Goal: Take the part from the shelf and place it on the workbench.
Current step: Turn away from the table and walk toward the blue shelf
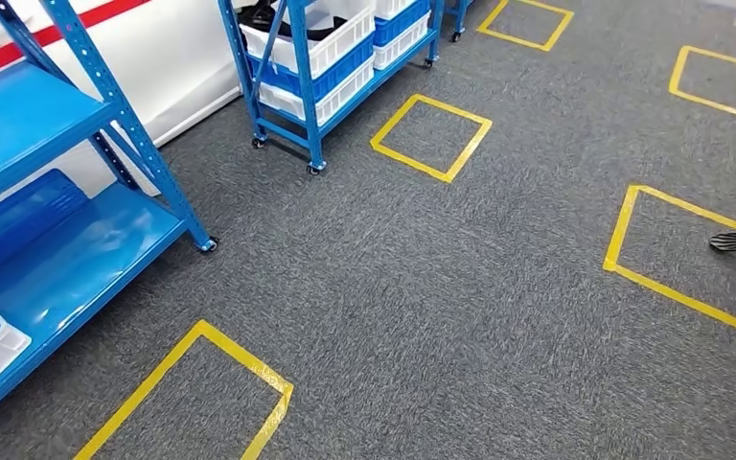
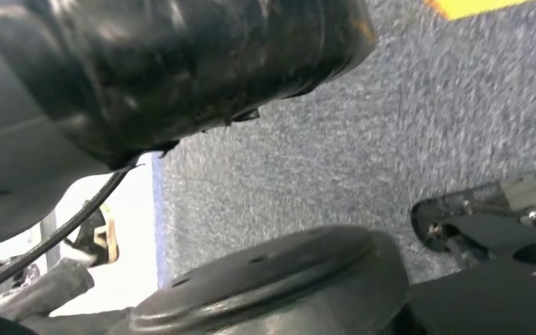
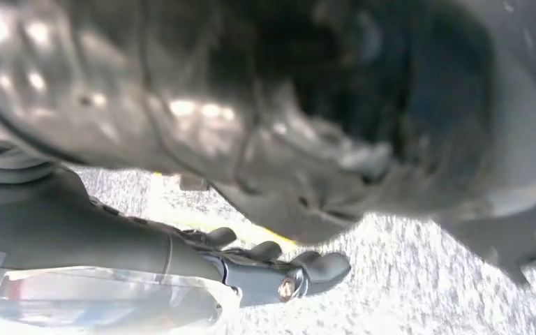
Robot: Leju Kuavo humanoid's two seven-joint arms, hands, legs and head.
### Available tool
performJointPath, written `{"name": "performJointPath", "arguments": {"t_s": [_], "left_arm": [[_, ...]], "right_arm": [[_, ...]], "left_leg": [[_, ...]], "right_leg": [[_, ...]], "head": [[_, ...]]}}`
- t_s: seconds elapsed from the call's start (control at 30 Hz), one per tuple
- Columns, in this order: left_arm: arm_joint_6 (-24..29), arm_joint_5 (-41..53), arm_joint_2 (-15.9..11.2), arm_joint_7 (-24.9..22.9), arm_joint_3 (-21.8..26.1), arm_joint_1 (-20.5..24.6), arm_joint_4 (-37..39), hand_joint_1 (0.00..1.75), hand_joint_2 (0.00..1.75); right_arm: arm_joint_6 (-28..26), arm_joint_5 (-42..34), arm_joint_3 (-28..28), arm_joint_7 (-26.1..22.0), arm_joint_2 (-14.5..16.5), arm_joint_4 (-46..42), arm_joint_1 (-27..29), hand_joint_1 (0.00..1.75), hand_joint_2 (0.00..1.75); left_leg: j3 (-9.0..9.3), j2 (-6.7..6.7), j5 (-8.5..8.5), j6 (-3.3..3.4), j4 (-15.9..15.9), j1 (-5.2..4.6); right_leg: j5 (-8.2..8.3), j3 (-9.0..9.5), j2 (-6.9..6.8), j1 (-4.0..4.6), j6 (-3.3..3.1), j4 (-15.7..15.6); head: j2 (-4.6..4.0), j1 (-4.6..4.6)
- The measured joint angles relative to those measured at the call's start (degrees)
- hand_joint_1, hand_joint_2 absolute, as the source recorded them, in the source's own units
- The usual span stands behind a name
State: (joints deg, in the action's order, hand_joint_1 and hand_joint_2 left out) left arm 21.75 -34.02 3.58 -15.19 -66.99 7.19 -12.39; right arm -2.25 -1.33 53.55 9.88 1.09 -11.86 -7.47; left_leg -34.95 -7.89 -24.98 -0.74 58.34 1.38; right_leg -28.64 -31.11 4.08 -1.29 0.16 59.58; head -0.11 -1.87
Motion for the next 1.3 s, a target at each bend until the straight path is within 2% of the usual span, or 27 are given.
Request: {"name": "performJointPath", "arguments": {"t_s": [0.03, 0.07, 0.13, 0.2, 0.23, 0.27, 0.3, 0.37, 0.43, 0.5, 0.53, 0.57, 0.63, 0.7, 0.73, 0.77, 0.8, 0.83, 0.87, 0.93, 0.97, 1.0, 1.03, 1.13, 1.17, 1.23, 1.3], "left_arm": [[0.01, 0.01, -0.01, 0.0, 0.0, -0.1, 0.01, 0.0, 0.0], [0.01, 0.01, -0.01, 0.0, 0.0, -0.11, 0.01, 0.0, 0.0], [0.02, -0.01, 0.0, 0.0, 0.0, 0.05, 0.02, 0.0, 0.0], [0.02, -0.01, 0.0, 0.01, 0.0, 0.17, 0.02, 0.0, 0.0], [0.02, -0.01, -0.01, 0.02, 0.0, 0.11, 0.02, 0.0, 0.0], [0.02, -0.01, -0.01, 0.02, 0.0, 0.02, 0.02, 0.0, 0.0], [0.02, -0.01, -0.02, 0.02, 0.0, -0.06, 0.02, 0.0, 0.0], [0.02, -0.01, -0.01, 0.02, 0.0, 0.02, 0.02, 0.0, 0.0], [0.02, 0.02, -0.01, 0.02, 0.0, 0.21, 0.02, 0.0, 0.0], [0.02, 0.03, -0.04, 0.02, 0.0, 0.13, 0.02, 0.0, 0.0], [0.03, 0.03, -0.04, 0.02, 0.0, 0.02, 0.02, 0.0, 0.0], [0.03, 0.03, -0.04, 0.02, 0.0, -0.04, 0.02, 0.0, 0.0], [0.04, 0.05, 0.0, 0.02, 0.0, 0.07, 0.02, 0.0, 0.0], [0.03, 0.07, 0.05, 0.02, 0.0, 0.2, 0.02, 0.0, 0.0], [0.02, 0.08, 0.06, 0.02, 0.0, 0.16, 0.02, 0.0, 0.0], [0.02, 0.08, 0.07, 0.02, 0.0, 0.1, 0.02, 0.0, 0.0], [0.02, 0.08, 0.08, 0.02, 0.0, 0.04, 0.02, 0.0, 0.0], [0.02, 0.09, 0.09, 0.02, 0.0, 0.01, 0.02, 0.0, 0.0], [0.02, 0.1, 0.11, 0.02, 0.0, 0.04, 0.02, 0.0, 0.0], [0.02, 0.14, 0.13, 0.02, 0.0, 0.13, 0.02, 0.0, 0.0], [0.02, 0.17, 0.13, 0.02, 0.0, 0.11, 0.02, 0.0, 0.0], [0.02, 0.2, 0.13, 0.02, 0.0, 0.03, 0.02, 0.0, 0.0], [0.02, 0.23, 0.11, 0.02, 0.0, -0.08, 0.02, 0.0, 0.0], [0.02, 0.25, 0.09, 0.01, 0.0, -0.18, 0.04, 0.0, 0.0], [0.02, 0.25, 0.09, 0.0, 0.0, -0.16, 0.04, 0.0, 0.0], [0.02, 0.24, 0.09, 0.0, 0.0, -0.15, 0.04, 0.0, 0.0], [0.02, 0.24, 0.09, 0.01, 0.0, -0.01, 0.04, 0.0, 0.0]], "right_arm": [[0.01, -0.01, 0.02, 0.0, 0.0, -0.01, -0.06, 0.0, 0.0], [0.01, -0.01, 0.03, 0.0, 0.01, -0.01, -0.08, 0.0, 0.0], [0.02, 0.01, 0.08, 0.0, 0.0, -0.01, 0.0, 0.0, 0.0], [0.05, 0.02, 0.13, 0.0, -0.01, 0.01, 0.18, 0.0, 0.0], [0.07, 0.02, 0.15, 0.0, -0.01, 0.01, 0.22, 0.0, 0.0], [0.08, 0.02, 0.22, 0.0, -0.01, 0.01, 0.21, 0.0, 0.0], [0.08, 0.02, 0.31, 0.0, -0.01, 0.0, 0.16, 0.0, 0.0], [0.07, 0.02, 0.49, -0.01, 0.01, -0.04, 0.05, 0.0, 0.0], [0.03, 0.02, 0.57, -0.02, 0.01, -0.08, 0.0, 0.0, 0.0], [0.02, 0.02, 0.67, -0.04, 0.01, -0.14, -0.14, 0.0, 0.0], [0.02, 0.02, 0.74, -0.08, 0.01, -0.19, -0.23, 0.0, 0.0], [0.01, 0.02, 0.8, -0.13, 0.01, -0.23, -0.29, 0.0, 0.0], [0.0, 0.02, 0.89, -0.2, 0.01, -0.27, -0.22, 0.0, 0.0], [0.0, 0.01, 0.92, -0.22, 0.0, -0.27, -0.01, 0.0, 0.0], [0.01, -0.01, 0.92, -0.22, -0.01, -0.27, 0.05, 0.0, 0.0], [0.01, -0.02, 0.93, -0.22, -0.02, -0.27, 0.08, 0.0, 0.0], [0.02, -0.05, 0.93, -0.22, -0.04, -0.26, 0.1, 0.0, 0.0], [0.03, -0.07, 0.93, -0.22, -0.07, -0.26, 0.11, 0.0, 0.0], [0.05, -0.08, 0.94, -0.22, -0.09, -0.25, 0.16, 0.0, 0.0], [0.08, -0.1, 0.94, -0.22, -0.1, -0.25, 0.2, 0.0, 0.0], [0.09, -0.11, 0.94, -0.22, -0.1, -0.25, 0.17, 0.0, 0.0], [0.09, -0.12, 0.94, -0.22, -0.1, -0.25, 0.1, 0.0, 0.0], [0.08, -0.12, 0.94, -0.22, -0.09, -0.25, 0.03, 0.0, 0.0], [0.08, -0.12, 0.94, -0.22, -0.09, -0.28, -0.05, 0.0, 0.0], [0.08, -0.12, 0.94, -0.22, -0.1, -0.29, -0.04, 0.0, 0.0], [0.07, -0.12, 0.94, -0.22, -0.09, -0.29, -0.04, 0.0, 0.0], [0.07, -0.12, 0.94, -0.22, -0.07, -0.29, 0.03, 0.0, 0.0]], "left_leg": [[-0.28, 0.48, -0.16, -0.33, 0.25, -0.01], [-0.94, 1.7, -0.89, -0.56, 1.38, -0.05], [-3.78, 5.19, -4.04, -0.73, 7.11, -0.22], [-6.98, 6.69, -6.75, -0.88, 13.86, -0.21], [-7.53, 6.98, -6.81, -0.92, 15.22, -0.21], [-6.93, 7.25, -5.84, -0.89, 14.34, -0.22], [-5.31, 7.79, -4.2, -0.74, 11.54, -0.26], [-1.16, 10.44, -1.56, -0.05, 4.12, -0.65], [0.73, 12.02, -0.99, 0.74, 0.57, -1.16], [0.76, 10.93, -0.92, 1.32, 0.16, -1.28], [0.89, 10.32, -0.77, 1.61, -0.14, -1.14], [1.01, 9.72, -0.59, 1.93, -0.44, -0.98], [1.1, 8.5, -0.25, 2.44, -0.82, -0.72], [0.96, 7.07, -0.18, 2.64, -0.79, -0.7], [0.97, 6.26, -0.17, 2.64, -0.76, -0.7], [1.0, 5.41, -0.18, 2.6, -0.68, -0.66], [1.02, 4.53, -0.2, 2.49, -0.54, -0.59], [1.01, 3.67, -0.26, 2.32, -0.32, -0.5], [0.86, 2.92, -0.35, 2.02, 0.0, -0.47], [0.34, 1.55, -0.33, 1.23, 0.42, -0.39], [0.1, 0.95, -0.18, 0.78, 0.4, -0.35], [-0.15, 0.31, 0.03, 0.35, 0.24, -0.23], [-0.35, 0.32, 0.08, 0.02, 0.3, -0.14], [-1.46, 3.57, -1.26, -0.36, 2.4, -0.33], [-1.73, 4.38, -1.64, -0.39, 2.93, -0.43], [-1.85, 4.54, -1.8, -0.4, 3.18, -0.43], [-3.61, 5.55, -3.63, -0.49, 6.81, -0.42]], "right_leg": [[0.22, 0.22, -0.7, -0.04, -0.51, -0.32], [0.47, 0.39, -1.53, -0.12, -1.05, -0.65], [0.69, 0.54, -3.42, 0.07, -1.76, -1.0], [0.59, 0.47, -5.41, 0.43, -2.05, -0.93], [0.5, 0.46, -6.32, 0.54, -2.1, -0.88], [0.38, 0.48, -7.13, 0.62, -2.1, -0.8], [0.24, 0.54, -7.86, 0.68, -2.02, -0.72], [-0.16, 0.78, -9.19, 0.94, -1.65, -0.53], [-0.51, 1.1, -10.33, 1.23, -1.09, -0.47], [-0.68, 1.52, -11.22, 1.29, -0.48, -0.66], [-0.95, 1.7, -10.64, 1.16, -0.11, -0.55], [-1.74, 1.49, -9.45, 1.02, 0.23, 0.27], [-4.91, -0.72, -6.2, 0.7, 0.69, 5.27], [-7.91, -4.2, -4.91, 0.6, 0.9, 12.24], [-7.97, -5.18, -4.73, 0.52, 1.0, 13.99], [-6.89, -5.25, -4.61, 0.39, 1.1, 13.75], [-4.85, -4.35, -4.28, 0.19, 1.17, 11.43], [-2.57, -2.88, -3.41, -0.07, 1.22, 7.78], [-1.06, -1.56, -1.8, -0.27, 1.25, 4.39], [0.06, -0.31, 0.52, -0.35, 0.98, 0.72], [-0.08, -0.37, 0.81, -0.18, 0.71, 0.56], [0.12, -0.32, 0.15, -0.14, 0.28, 0.48], [0.32, -0.19, -0.59, -0.13, -0.15, 0.29], [0.78, 0.13, -2.23, -0.28, -1.3, -0.26], [0.8, 0.13, -2.36, -0.26, -1.44, -0.3], [0.8, 0.13, -2.43, -0.24, -1.47, -0.3], [0.77, 0.11, -3.26, -0.03, -1.61, -0.29]], "head": [[0.0, -0.08], [0.0, -0.28], [0.0, -0.71], [0.0, -0.82], [0.0, -0.82], [0.0, -0.83], [0.0, -0.84], [0.0, -0.83], [0.0, -0.7], [0.0, -0.63], [0.0, -0.59], [0.0, -0.51], [0.0, -0.28], [0.0, -0.19], [0.0, -0.19], [0.0, -0.18], [0.0, -0.17], [0.0, -0.14], [0.0, -0.09], [0.0, -0.05], [0.0, -0.06], [0.0, -0.08], [0.0, -0.08], [0.0, -0.55], [0.0, -0.71], [0.0, -0.79], [0.0, -0.91]]}}
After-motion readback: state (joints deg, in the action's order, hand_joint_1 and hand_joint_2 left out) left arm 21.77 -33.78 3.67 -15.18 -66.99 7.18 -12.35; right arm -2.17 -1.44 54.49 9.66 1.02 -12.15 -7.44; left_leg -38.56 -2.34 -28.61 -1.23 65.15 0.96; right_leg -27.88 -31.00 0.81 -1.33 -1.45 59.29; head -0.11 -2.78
